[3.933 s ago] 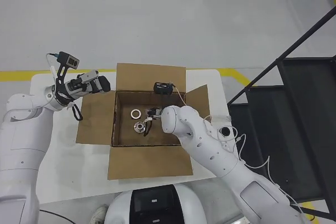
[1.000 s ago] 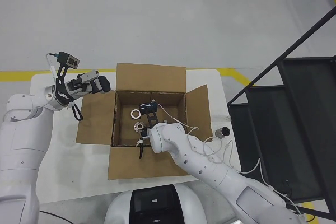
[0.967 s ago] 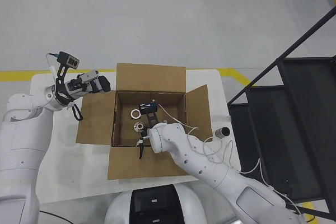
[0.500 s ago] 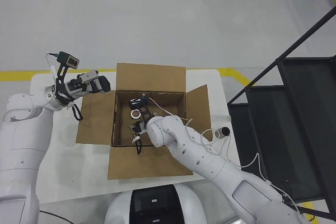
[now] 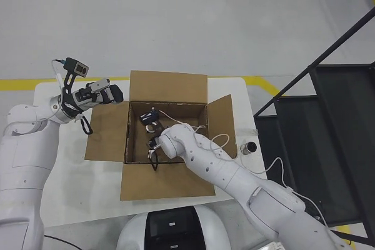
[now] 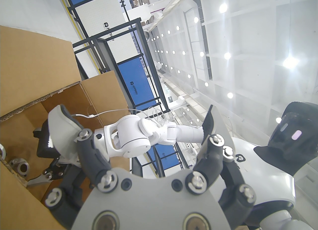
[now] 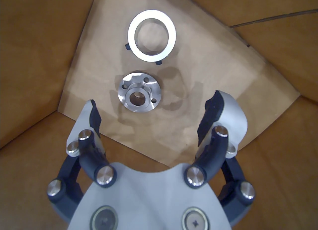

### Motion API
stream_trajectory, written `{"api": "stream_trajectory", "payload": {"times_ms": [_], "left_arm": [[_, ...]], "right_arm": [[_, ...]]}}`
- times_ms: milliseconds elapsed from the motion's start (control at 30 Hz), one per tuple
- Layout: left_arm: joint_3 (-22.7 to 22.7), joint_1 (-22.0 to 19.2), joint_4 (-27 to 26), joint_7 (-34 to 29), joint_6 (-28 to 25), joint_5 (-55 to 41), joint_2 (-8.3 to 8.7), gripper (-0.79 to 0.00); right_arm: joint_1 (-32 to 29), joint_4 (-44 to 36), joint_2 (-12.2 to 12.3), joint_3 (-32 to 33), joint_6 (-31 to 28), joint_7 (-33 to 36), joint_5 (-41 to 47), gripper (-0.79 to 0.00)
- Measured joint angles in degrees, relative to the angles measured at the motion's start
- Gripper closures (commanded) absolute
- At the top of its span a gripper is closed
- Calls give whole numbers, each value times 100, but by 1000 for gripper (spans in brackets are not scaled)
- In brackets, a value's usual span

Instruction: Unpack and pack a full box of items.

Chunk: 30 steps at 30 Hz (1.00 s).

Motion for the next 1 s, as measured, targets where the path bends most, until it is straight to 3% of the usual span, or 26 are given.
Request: {"api": "stream_trajectory", "payload": {"times_ms": [67,100,300,467,533,567,600,1000], "left_arm": [[0,0,0,0,0,0,0,-785],[0,0,0,0,0,0,0,-785],[0,0,0,0,0,0,0,-785],[0,0,0,0,0,0,0,-785],[0,0,0,0,0,0,0,-785],[0,0,0,0,0,0,0,-785],[0,0,0,0,0,0,0,-785],[0,0,0,0,0,0,0,-785]], "right_arm": [[48,122,-66,-61,-35,-6,52,-385],[66,177,-97,-87,-58,-14,78,-431],[179,534,-276,-180,-83,-97,201,-311],[259,767,-375,-180,-39,-144,251,-302],[283,847,-411,-181,-41,-152,256,-206],[290,874,-425,-182,-44,-152,258,-34],[295,901,-443,-183,-47,-150,261,0],[227,686,-417,53,160,-79,18,0]]}}
